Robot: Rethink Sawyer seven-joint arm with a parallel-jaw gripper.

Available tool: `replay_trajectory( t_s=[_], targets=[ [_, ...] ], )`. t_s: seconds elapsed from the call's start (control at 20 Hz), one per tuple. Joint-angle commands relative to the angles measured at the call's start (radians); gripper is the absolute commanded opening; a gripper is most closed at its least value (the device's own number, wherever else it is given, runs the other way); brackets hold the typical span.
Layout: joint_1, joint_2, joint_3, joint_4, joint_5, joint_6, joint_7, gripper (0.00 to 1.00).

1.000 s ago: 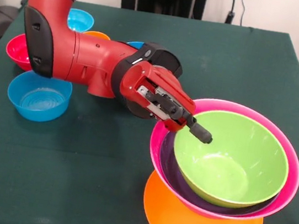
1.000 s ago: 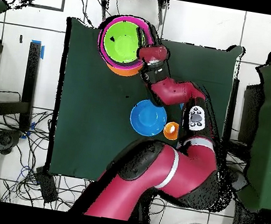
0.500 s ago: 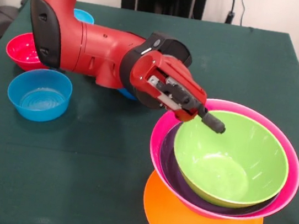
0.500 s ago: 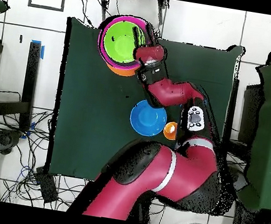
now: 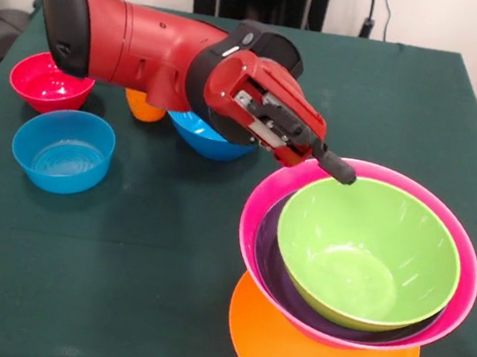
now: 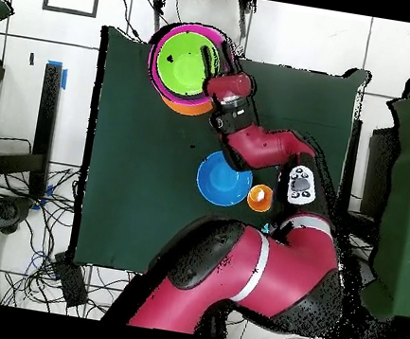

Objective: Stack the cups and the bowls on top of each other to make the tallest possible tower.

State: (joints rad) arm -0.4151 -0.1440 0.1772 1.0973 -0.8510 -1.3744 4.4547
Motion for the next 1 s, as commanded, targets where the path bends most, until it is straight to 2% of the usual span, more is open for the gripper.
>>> replay_trajectory(
  t_s=[0.05,0.25,0.4,0.55,0.8,1.0],
  targets=[
    [-0.004,-0.016,-0.038,0.048,-0.121,0.055,0.044,1.0],
    [0.01,-0.041,-0.081,0.069,-0.208,0.059,0.118,1.0],
    [0.049,-0.061,-0.131,0.092,-0.299,0.078,0.164,1.0],
    [0.089,-0.149,-0.17,0.21,-0.332,0.079,0.18,1.0],
    [0.168,-0.279,-0.228,0.331,-0.38,0.127,0.247,1.0],
    [0.187,-0.446,-0.177,0.49,-0.46,0.234,0.263,1.0]
  ],
)
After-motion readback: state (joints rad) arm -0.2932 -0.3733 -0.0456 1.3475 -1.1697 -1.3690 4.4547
